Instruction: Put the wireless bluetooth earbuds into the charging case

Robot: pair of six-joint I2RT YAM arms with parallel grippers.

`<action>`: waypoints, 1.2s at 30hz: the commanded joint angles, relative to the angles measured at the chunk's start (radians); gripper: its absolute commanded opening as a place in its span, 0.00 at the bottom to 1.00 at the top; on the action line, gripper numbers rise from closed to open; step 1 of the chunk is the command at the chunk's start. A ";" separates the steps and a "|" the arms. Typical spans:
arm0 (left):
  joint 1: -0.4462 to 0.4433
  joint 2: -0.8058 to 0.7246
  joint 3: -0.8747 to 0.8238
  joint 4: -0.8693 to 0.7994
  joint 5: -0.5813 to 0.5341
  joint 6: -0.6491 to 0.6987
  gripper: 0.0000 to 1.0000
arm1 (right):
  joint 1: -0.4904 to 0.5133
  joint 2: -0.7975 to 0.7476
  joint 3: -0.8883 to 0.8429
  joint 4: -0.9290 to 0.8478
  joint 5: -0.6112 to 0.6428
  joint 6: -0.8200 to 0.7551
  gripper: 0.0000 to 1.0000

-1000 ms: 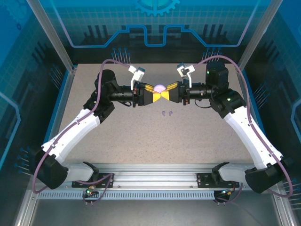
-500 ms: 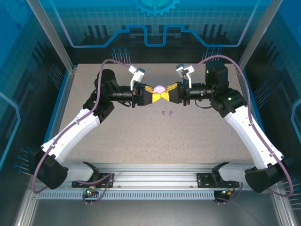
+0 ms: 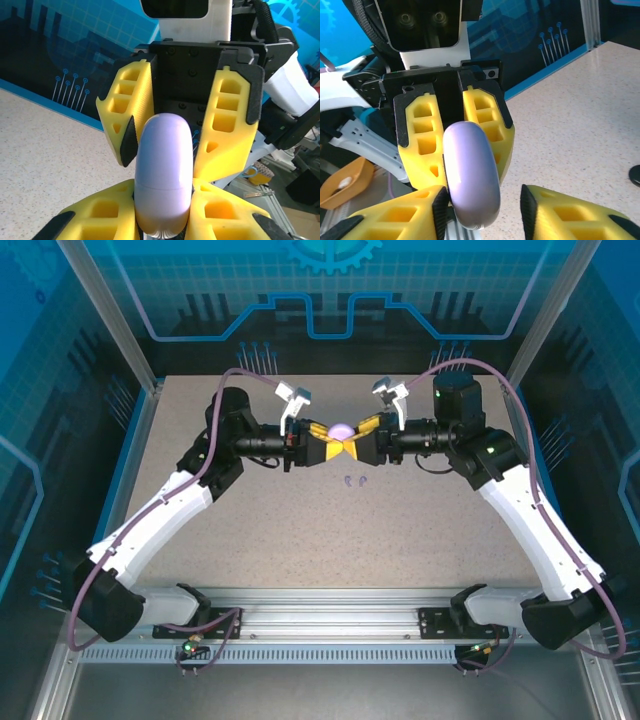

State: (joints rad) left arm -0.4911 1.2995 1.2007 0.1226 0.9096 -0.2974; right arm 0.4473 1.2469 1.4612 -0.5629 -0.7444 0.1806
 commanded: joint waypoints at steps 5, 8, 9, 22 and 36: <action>-0.011 0.017 -0.062 0.072 0.000 0.091 0.02 | 0.013 -0.046 0.055 -0.147 0.088 -0.116 0.55; -0.011 0.023 -0.092 0.140 0.008 0.077 0.02 | 0.008 -0.043 0.083 -0.205 0.093 -0.165 0.58; -0.011 0.021 -0.100 0.152 0.005 0.076 0.02 | 0.006 -0.042 0.086 -0.216 0.093 -0.175 0.58; -0.017 0.040 -0.118 0.178 0.061 0.112 0.02 | -0.006 0.030 0.158 -0.318 0.046 -0.274 0.59; -0.041 0.040 -0.104 0.111 0.064 0.204 0.01 | 0.000 0.081 0.192 -0.330 0.043 -0.283 0.61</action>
State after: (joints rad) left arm -0.5228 1.3346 1.0832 0.2405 0.9432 -0.1371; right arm 0.4492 1.3224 1.6245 -0.8749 -0.6949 -0.0887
